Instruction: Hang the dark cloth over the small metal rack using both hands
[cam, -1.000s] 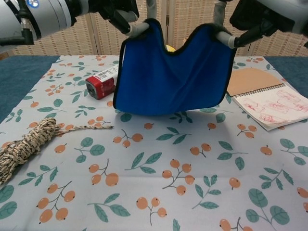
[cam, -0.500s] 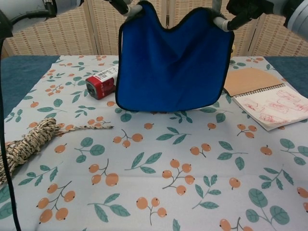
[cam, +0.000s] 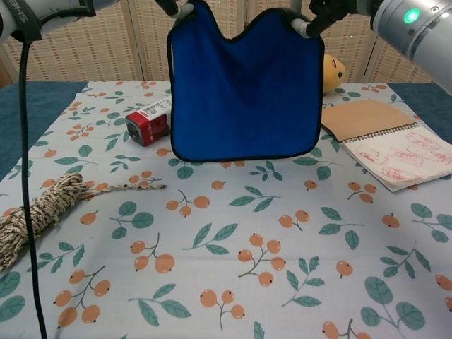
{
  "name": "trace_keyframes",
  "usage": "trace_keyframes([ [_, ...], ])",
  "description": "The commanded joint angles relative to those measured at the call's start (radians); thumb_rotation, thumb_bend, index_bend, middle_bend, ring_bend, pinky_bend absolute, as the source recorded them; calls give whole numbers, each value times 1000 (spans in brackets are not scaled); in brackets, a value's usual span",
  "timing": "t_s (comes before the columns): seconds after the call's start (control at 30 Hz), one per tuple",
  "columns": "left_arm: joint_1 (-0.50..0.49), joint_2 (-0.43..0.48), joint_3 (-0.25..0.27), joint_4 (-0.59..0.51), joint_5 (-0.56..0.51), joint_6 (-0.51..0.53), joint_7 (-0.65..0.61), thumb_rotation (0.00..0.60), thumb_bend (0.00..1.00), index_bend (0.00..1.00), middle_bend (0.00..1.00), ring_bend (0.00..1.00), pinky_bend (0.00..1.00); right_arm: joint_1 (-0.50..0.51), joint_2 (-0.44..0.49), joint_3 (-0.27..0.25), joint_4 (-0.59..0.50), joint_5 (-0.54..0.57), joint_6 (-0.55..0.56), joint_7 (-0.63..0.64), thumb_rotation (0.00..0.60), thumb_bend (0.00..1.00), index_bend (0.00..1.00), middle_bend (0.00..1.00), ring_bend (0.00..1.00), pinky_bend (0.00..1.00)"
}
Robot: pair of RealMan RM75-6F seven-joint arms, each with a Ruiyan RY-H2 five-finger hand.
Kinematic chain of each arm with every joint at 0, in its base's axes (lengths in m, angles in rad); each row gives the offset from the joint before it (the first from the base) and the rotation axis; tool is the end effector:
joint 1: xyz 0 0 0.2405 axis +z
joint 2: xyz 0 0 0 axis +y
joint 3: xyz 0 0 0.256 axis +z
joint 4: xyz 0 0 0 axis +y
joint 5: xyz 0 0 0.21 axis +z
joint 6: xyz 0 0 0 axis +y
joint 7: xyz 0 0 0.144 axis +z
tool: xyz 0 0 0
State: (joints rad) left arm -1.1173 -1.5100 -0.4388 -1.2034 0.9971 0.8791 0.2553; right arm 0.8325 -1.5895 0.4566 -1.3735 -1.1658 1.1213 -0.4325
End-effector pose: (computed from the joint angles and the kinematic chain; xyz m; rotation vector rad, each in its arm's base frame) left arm -0.0140 0.4734 0.0705 -1.6826 -0.6987 -1.2296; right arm -0.0767 -0.4118 0.0555 1.5414 -0.6371 1.2112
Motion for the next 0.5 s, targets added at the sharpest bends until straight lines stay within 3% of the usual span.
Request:
trace_keyframes([
  [0.03,-14,-10,-3,34,-16,0,7,600,441,565,1000,956,1000,24,-19,8,29,22,-5,-13,600,439,667,970,920,987],
  [0.5,-36,-35,8,106,-46,-12,8,600,440,565,1000,956,1000,108,-76,15,221,103,-53,-23,600,439,667,969,920,987],
])
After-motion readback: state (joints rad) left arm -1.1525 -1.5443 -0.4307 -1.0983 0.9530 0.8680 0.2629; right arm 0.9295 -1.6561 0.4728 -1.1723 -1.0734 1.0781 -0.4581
